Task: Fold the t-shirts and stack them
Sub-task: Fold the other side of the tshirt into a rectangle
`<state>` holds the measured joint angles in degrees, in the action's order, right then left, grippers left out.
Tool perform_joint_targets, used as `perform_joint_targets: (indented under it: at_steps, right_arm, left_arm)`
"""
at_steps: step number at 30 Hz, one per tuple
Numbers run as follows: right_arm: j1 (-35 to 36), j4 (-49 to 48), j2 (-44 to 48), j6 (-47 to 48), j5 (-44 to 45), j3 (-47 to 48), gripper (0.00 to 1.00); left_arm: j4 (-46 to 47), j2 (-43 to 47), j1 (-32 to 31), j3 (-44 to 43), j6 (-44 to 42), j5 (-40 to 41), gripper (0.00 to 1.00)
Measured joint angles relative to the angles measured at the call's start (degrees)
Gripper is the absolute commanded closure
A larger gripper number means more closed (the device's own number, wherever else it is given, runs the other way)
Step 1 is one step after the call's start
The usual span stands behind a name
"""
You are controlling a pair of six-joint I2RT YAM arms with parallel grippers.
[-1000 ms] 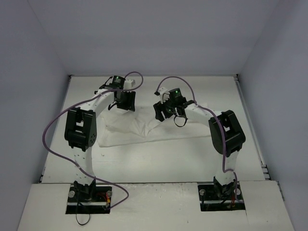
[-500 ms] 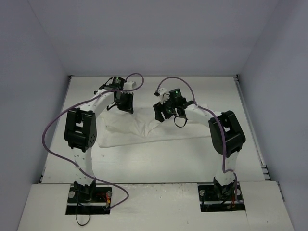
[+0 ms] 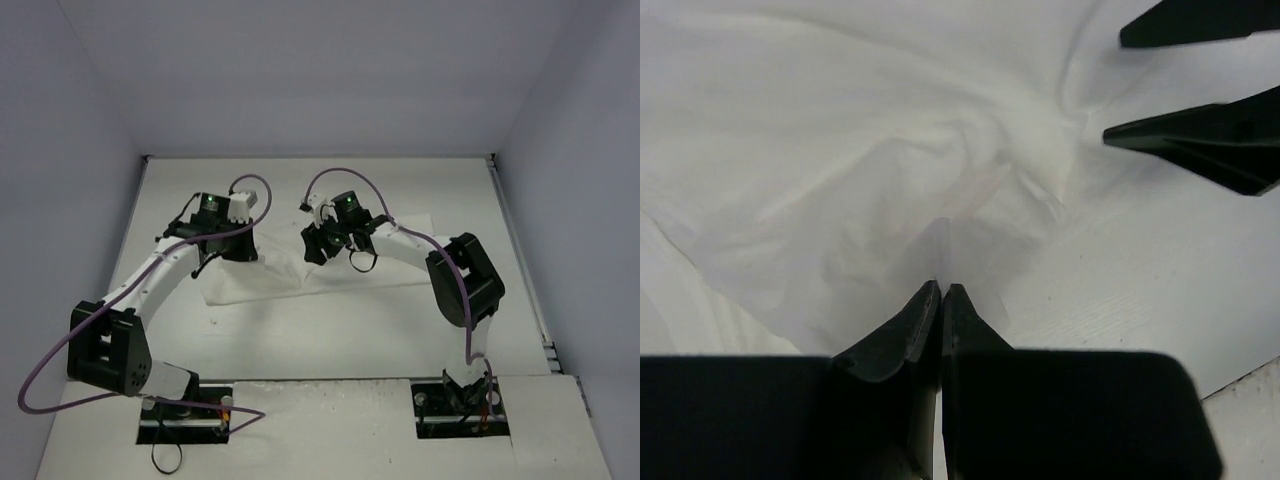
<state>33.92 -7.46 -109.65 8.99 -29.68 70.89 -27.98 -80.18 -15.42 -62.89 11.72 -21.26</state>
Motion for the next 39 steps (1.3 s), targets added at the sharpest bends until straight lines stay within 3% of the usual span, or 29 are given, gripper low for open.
perform_joint_targets:
  at_steps: [9, 24, 29, 30, 31, 33, 39]
  right_arm:
    - [0.1, 0.0, 0.0, 0.0, -6.3, 0.0, 0.44]
    - [4.2, -0.1, -9.3, -2.7, -15.0, 6.5, 0.53]
    - [5.3, 0.0, -10.3, -3.1, -16.2, 6.5, 0.66]
    - [5.6, 0.0, -10.3, -3.2, -16.4, 6.6, 0.71]
    - [5.6, -0.1, -10.3, -3.3, -16.6, 6.6, 0.84]
    - [5.8, 0.0, -10.3, -3.4, -16.9, 6.6, 1.0]
    - [5.9, -0.5, -8.8, -2.7, -15.6, 4.0, 1.0]
  left_arm:
    - [3.0, -3.1, 0.0, 9.3, 4.1, -0.2, 1.0]
    - [7.7, 5.1, 0.0, 17.6, 11.0, 1.9, 0.98]
    - [8.1, 6.6, 0.0, 20.6, 13.3, 2.3, 0.97]
    - [8.2, 6.9, 0.0, 20.8, 13.6, 2.4, 0.97]
    - [8.3, 7.2, 0.0, 20.9, 14.0, 2.5, 0.97]
    - [8.6, 7.9, 0.0, 21.3, 14.4, 2.8, 0.97]
    - [8.5, 10.0, 0.0, 22.2, 15.6, 4.1, 0.97]
